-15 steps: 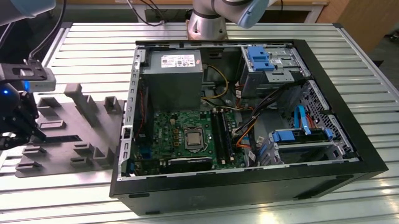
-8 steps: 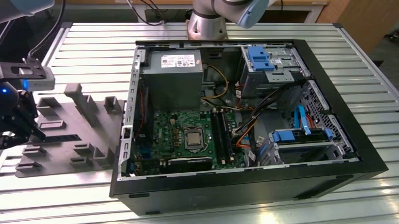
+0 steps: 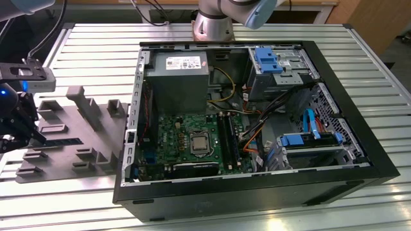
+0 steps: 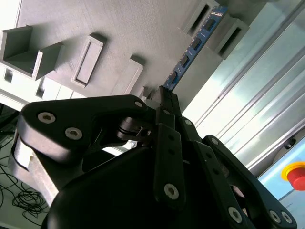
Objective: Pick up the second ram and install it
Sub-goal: 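Pick up the second ram and move it above second insertion slot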
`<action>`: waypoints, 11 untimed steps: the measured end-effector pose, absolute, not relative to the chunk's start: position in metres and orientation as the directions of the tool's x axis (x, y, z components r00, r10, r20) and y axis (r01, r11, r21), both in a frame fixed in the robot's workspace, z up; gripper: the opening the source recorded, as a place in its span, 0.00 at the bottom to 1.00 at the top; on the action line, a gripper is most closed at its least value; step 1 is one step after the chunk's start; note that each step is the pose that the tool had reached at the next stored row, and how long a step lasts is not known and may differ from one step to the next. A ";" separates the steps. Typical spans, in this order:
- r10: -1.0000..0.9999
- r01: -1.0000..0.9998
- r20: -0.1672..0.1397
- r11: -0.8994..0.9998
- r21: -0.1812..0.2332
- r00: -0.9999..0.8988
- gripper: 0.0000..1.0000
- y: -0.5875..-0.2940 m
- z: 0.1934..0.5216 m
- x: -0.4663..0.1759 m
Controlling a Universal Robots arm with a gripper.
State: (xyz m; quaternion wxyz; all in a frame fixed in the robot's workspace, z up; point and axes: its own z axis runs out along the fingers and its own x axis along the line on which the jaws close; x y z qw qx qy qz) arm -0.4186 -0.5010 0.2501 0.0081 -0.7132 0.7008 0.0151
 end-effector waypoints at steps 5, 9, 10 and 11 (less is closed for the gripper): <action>-0.999 -1.000 -0.033 -0.018 0.009 0.017 0.11 -0.501 0.253 -0.419; -0.999 -1.000 -0.033 -0.018 0.009 0.017 0.11 -0.501 0.254 -0.419; -0.999 -1.000 -0.033 -0.018 0.009 0.017 0.11 -0.501 0.254 -0.419; -0.999 -1.000 -0.033 -0.018 0.009 0.017 0.11 -0.501 0.254 -0.419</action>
